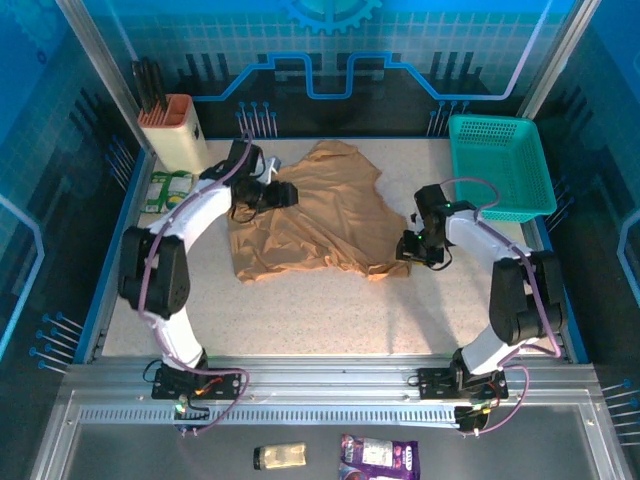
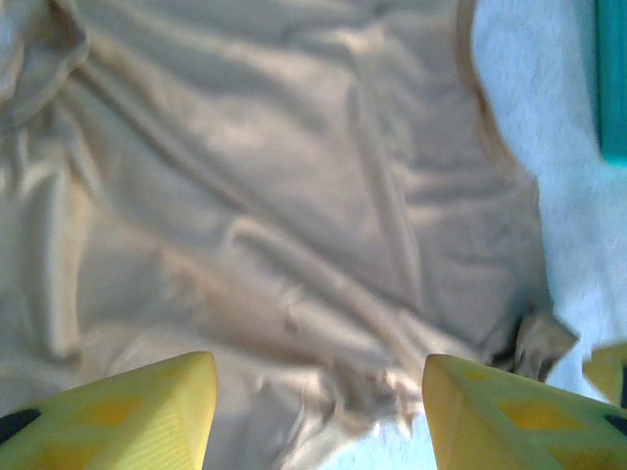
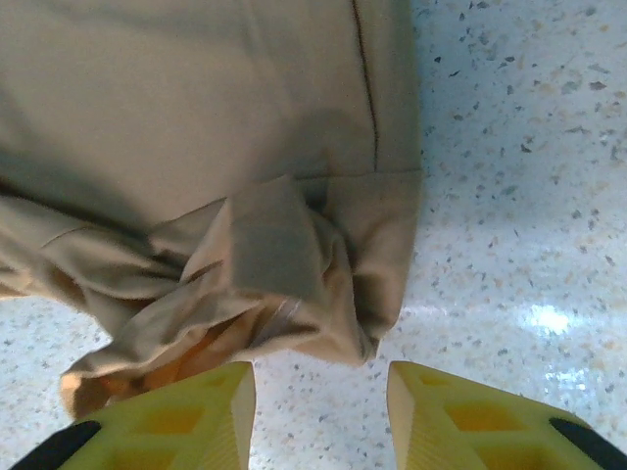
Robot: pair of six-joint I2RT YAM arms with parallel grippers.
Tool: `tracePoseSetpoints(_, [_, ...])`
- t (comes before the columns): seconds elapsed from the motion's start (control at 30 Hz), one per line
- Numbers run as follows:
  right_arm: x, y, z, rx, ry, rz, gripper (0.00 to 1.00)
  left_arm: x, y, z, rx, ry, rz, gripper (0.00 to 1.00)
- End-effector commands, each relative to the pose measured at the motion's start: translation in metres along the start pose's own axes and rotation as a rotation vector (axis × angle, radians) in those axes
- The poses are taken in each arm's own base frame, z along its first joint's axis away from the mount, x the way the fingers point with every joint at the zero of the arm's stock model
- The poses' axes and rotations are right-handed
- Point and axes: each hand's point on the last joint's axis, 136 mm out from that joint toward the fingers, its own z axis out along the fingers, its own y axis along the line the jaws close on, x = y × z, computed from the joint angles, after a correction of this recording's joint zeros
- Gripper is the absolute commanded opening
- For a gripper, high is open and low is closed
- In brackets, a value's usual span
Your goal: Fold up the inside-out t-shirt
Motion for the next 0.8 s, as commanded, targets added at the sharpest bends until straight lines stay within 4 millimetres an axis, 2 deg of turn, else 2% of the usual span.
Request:
tracePoseSetpoints(0.0, [-0.022, 0.002, 0.002, 0.007, -0.03, -0.059, 0.4, 0.037, 0.019, -0.008, -0.057, 0.031, -0.033, 0.58])
tracePoseSetpoints(0.1, [-0.028, -0.004, 0.011, 0.047, -0.009, -0.073, 0.37, 0.068, 0.032, -0.022, -0.102, 0.04, -0.064, 0.59])
tracePoseSetpoints(0.17, [-0.032, -0.005, 0.015, 0.057, -0.01, -0.083, 0.3, 0.087, 0.042, -0.031, -0.146, 0.047, -0.086, 0.59])
tracePoseSetpoints(0.23, [-0.034, -0.008, 0.014, 0.078, -0.015, -0.086, 0.19, 0.105, 0.056, -0.04, -0.212, 0.057, -0.126, 0.58])
tracePoseSetpoints(0.3, [-0.034, -0.012, 0.008, 0.103, -0.028, -0.082, 0.02, 0.124, 0.074, -0.049, -0.298, 0.062, -0.184, 0.58])
tracePoseSetpoints(0.4, [-0.025, -0.018, -0.001, 0.118, -0.038, -0.07, 0.0, 0.15, 0.094, -0.054, -0.376, 0.069, -0.258, 0.58])
tracePoseSetpoints(0.53, [-0.01, -0.029, -0.011, 0.154, -0.037, -0.058, 0.0, 0.173, 0.114, -0.053, -0.434, 0.064, -0.334, 0.48])
tracePoseSetpoints(0.67, [0.0, -0.038, -0.015, 0.166, -0.044, -0.046, 0.0, 0.181, 0.138, -0.054, -0.517, 0.05, -0.414, 0.39])
tracePoseSetpoints(0.77, [0.004, -0.041, -0.015, 0.162, -0.031, -0.041, 0.0, 0.175, 0.142, -0.047, -0.504, 0.059, -0.404, 0.38])
